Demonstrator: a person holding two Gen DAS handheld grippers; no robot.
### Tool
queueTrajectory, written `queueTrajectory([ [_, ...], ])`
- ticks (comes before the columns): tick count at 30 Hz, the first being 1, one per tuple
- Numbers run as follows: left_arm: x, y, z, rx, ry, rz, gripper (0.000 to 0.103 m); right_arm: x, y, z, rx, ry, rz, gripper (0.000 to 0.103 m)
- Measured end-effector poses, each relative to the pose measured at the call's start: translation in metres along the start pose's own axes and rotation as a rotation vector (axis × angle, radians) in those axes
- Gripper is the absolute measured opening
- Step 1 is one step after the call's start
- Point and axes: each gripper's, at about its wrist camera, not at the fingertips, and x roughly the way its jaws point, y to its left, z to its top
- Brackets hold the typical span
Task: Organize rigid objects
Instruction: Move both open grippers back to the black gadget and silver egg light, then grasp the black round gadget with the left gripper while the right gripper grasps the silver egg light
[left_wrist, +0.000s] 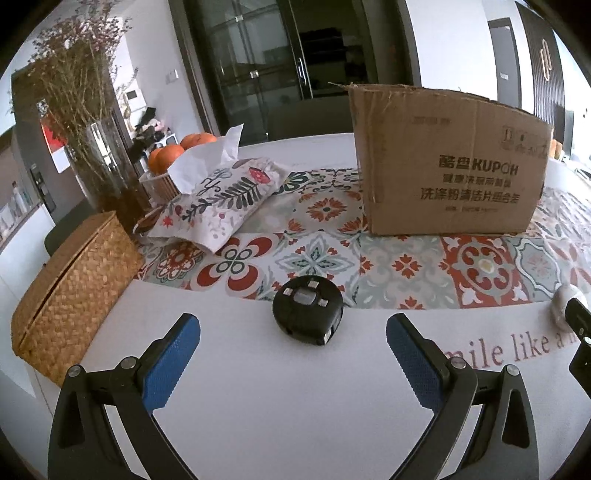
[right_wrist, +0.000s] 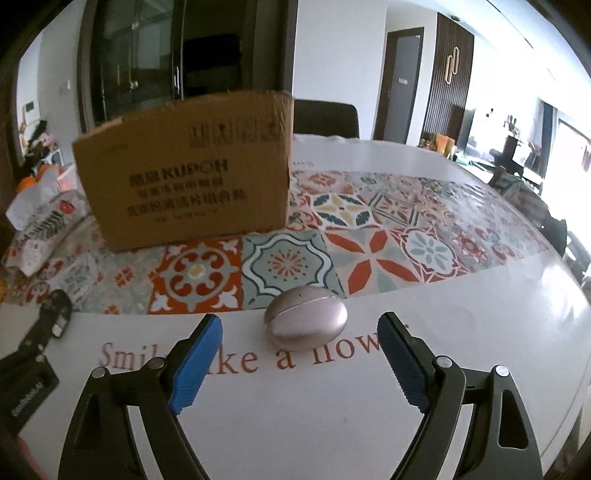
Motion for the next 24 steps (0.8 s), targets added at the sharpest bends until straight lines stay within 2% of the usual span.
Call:
queueTrajectory([
  [12,0.04,-0.007,0.009,0.009,0.091,0.031,0.103,0.037,0.011,0.01,-0.03,0.07,-0.09,0.087],
  [19,0.05,-0.012,0.01,0.023,0.107,0.02,0.101,0.059,0.004,0.011,0.027,0.156,-0.075,0.087],
  [22,0.053,-0.013,0.011,0.028,0.108,0.019,0.094,0.061,0.005,0.01,0.033,0.162,-0.065,0.087],
  [24,0.057,-0.013,0.012,0.024,0.127,0.003,0.084,0.062,0.006,0.01,0.037,0.164,-0.057,0.086],
])
